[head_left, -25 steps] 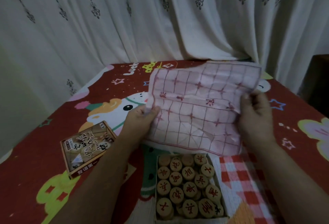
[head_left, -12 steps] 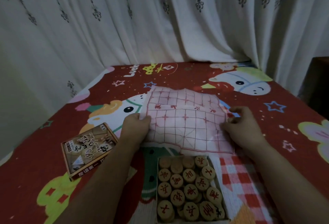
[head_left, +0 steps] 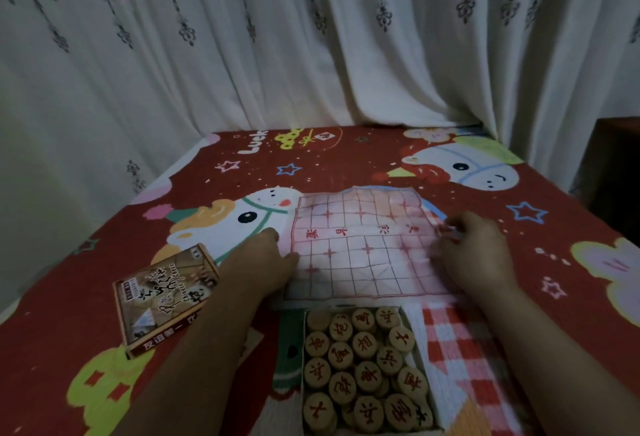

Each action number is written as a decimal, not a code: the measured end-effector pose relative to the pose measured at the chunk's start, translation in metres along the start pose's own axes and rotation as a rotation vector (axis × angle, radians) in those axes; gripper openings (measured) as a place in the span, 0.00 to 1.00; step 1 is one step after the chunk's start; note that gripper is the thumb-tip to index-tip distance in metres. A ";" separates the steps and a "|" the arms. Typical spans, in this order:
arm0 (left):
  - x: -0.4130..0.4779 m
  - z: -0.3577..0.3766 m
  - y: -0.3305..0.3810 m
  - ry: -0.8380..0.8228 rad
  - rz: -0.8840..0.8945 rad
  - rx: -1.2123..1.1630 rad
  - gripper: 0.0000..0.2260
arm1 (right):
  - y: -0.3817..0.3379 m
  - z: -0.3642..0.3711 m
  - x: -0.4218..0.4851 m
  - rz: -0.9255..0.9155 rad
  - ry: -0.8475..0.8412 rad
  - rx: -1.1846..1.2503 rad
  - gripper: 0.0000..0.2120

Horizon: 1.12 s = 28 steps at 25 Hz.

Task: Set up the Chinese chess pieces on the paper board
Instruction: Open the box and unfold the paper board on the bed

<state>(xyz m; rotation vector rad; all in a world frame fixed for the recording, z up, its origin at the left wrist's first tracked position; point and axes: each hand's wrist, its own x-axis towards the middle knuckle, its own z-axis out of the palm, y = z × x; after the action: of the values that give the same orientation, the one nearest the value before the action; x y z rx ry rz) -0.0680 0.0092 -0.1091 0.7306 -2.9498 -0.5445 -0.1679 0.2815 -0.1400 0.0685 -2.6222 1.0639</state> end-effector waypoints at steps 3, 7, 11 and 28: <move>0.007 -0.010 0.011 0.197 0.128 0.078 0.21 | -0.014 0.000 0.005 -0.193 0.036 -0.031 0.18; 0.044 0.016 0.048 0.103 0.473 -0.053 0.21 | -0.059 0.033 0.004 -0.416 -0.319 -0.122 0.24; 0.085 0.055 0.062 -0.111 0.545 0.018 0.30 | -0.079 0.073 0.018 -0.453 -0.514 -0.221 0.25; 0.114 0.044 0.013 -0.008 0.242 0.343 0.28 | 0.000 0.040 0.061 -0.161 -0.517 -0.637 0.34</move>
<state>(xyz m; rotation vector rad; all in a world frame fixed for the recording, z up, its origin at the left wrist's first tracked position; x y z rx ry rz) -0.1809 -0.0191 -0.1492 0.3786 -3.1116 -0.0242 -0.2367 0.2583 -0.1491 0.4510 -3.2109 0.1246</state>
